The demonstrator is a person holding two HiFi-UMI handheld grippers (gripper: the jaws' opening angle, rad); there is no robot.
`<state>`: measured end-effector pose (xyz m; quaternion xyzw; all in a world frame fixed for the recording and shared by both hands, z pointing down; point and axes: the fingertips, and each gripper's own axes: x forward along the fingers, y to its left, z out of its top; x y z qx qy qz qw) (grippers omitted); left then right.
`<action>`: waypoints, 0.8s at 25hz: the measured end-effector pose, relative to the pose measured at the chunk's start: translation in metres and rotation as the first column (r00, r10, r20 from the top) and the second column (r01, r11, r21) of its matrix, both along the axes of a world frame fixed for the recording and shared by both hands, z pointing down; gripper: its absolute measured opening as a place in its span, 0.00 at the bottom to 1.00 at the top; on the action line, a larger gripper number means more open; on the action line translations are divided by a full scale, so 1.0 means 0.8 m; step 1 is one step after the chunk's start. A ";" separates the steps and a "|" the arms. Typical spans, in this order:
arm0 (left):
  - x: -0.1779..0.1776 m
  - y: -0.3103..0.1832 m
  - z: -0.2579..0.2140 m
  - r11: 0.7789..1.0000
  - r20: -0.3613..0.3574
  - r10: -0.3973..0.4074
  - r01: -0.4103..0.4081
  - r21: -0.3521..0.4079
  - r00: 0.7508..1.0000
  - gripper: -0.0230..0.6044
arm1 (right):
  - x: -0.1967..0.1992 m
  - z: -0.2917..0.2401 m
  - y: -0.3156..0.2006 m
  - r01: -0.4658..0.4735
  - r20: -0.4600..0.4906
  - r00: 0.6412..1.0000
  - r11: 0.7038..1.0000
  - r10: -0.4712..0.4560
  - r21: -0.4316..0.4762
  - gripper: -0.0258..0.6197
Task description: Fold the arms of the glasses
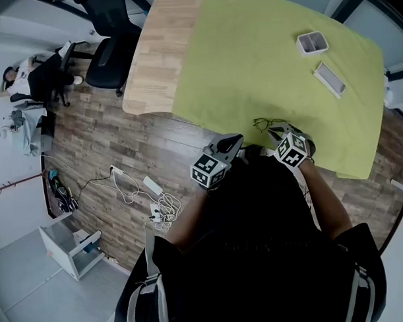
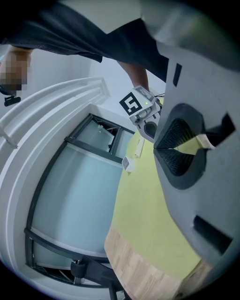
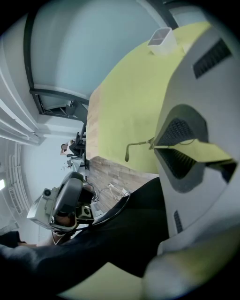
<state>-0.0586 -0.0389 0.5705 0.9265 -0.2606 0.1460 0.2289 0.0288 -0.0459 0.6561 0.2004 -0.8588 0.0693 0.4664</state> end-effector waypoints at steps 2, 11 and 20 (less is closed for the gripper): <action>-0.001 0.001 0.000 1.000 0.001 0.004 -0.004 0.006 1.000 0.07 | -0.001 -0.006 0.003 -0.013 0.017 1.000 1.000 0.013 0.002 0.09; -0.004 0.010 -0.003 1.000 -0.026 -0.010 0.010 -0.001 1.000 0.07 | -0.013 -0.026 0.011 -0.017 0.054 0.998 1.000 0.018 -0.012 0.09; -0.015 0.016 0.008 1.000 0.001 -0.020 0.020 -0.004 1.000 0.07 | -0.028 -0.043 0.008 -0.030 0.102 0.994 0.999 0.031 -0.012 0.09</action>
